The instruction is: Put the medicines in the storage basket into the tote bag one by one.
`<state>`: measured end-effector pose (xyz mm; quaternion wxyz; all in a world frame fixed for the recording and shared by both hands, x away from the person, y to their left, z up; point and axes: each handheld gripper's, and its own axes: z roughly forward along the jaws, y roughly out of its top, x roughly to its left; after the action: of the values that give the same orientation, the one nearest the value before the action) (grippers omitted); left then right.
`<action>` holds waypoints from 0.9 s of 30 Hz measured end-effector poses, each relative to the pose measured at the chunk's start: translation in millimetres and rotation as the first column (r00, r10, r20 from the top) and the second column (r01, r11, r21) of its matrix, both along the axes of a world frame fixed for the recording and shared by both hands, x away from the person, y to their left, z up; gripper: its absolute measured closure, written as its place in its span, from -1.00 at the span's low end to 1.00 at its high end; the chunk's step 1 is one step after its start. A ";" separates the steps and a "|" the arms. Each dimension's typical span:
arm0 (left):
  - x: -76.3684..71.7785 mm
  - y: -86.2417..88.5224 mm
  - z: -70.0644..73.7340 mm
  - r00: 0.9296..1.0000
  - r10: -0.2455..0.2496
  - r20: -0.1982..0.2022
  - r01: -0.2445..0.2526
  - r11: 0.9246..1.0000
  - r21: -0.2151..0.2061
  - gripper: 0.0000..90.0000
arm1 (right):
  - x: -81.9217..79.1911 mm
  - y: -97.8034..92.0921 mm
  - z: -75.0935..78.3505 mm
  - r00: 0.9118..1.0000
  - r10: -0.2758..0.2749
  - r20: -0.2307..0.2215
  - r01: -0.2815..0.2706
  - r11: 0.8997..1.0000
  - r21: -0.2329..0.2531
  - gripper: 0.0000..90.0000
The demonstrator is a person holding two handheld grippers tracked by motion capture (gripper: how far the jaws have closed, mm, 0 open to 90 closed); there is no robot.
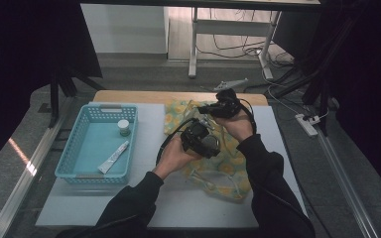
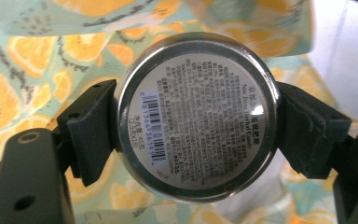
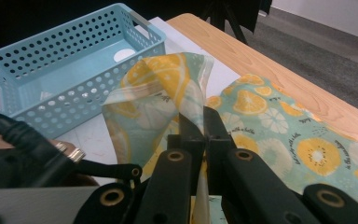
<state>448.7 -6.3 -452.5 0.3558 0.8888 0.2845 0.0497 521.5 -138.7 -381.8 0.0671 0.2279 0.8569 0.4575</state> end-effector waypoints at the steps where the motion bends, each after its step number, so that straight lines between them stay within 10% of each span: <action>1: 1.5 -0.4 -1.8 1.000 0.000 -0.002 0.000 1.000 -0.001 -0.54 | 1.3 -1.2 -0.6 1.000 -0.004 0.000 0.004 1.000 -0.001 0.99; 27: 29.3 -29.4 -45.1 1.000 0.021 -0.008 -0.020 0.998 0.061 -0.54 | 32.7 -30.4 -23.9 0.998 -0.064 -0.002 0.064 0.998 0.020 0.99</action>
<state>478.0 -35.7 -497.7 0.3270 0.8964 0.2935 0.0583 554.2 -169.1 -405.8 0.0788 0.2562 0.8445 0.4637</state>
